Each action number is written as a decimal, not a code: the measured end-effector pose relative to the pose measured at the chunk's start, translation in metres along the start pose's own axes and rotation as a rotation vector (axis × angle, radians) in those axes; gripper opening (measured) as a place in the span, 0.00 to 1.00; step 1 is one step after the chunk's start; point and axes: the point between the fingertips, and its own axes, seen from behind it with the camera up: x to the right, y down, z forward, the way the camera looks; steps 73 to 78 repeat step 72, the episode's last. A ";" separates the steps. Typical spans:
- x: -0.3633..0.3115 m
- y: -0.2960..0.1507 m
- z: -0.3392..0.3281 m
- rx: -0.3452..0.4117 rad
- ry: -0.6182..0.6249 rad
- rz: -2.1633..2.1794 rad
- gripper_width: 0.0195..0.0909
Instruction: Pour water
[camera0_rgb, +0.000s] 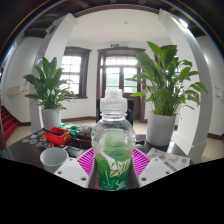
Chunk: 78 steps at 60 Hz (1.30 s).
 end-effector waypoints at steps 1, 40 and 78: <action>-0.001 0.000 0.000 -0.004 -0.001 -0.004 0.45; -0.020 0.004 -0.232 -0.156 0.140 0.043 0.93; -0.034 -0.023 -0.282 -0.091 0.196 0.029 0.93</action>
